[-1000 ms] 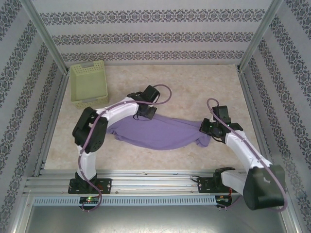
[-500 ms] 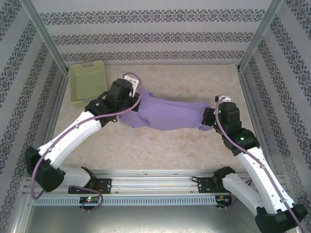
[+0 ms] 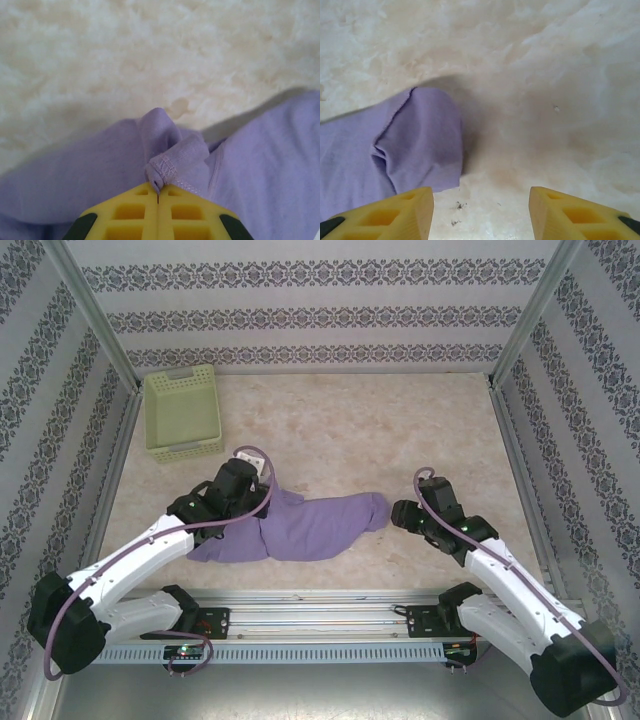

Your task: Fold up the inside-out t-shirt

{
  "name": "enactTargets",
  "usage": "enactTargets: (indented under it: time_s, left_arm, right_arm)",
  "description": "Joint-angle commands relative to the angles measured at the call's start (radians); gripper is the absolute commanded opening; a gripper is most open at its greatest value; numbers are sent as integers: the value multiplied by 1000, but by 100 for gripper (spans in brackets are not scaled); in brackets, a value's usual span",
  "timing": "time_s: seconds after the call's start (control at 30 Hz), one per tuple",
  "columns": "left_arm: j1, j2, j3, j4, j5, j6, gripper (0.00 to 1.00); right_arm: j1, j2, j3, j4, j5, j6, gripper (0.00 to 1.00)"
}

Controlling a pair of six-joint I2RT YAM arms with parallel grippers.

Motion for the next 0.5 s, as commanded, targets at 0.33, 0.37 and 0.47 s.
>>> enactTargets:
  time_s: [0.33, 0.37, 0.47]
  left_arm:
    - [5, -81, -46, 33, 36, -66, 0]
    - [5, -83, -46, 33, 38, -65, 0]
    - [5, -86, -43, 27, 41, -61, 0]
  right_arm:
    - [56, 334, 220, 96, -57, -49, 58]
    - [59, 373, 249, 81, -51, -64, 57]
    - [62, 478, 327, 22, -24, -99, 56]
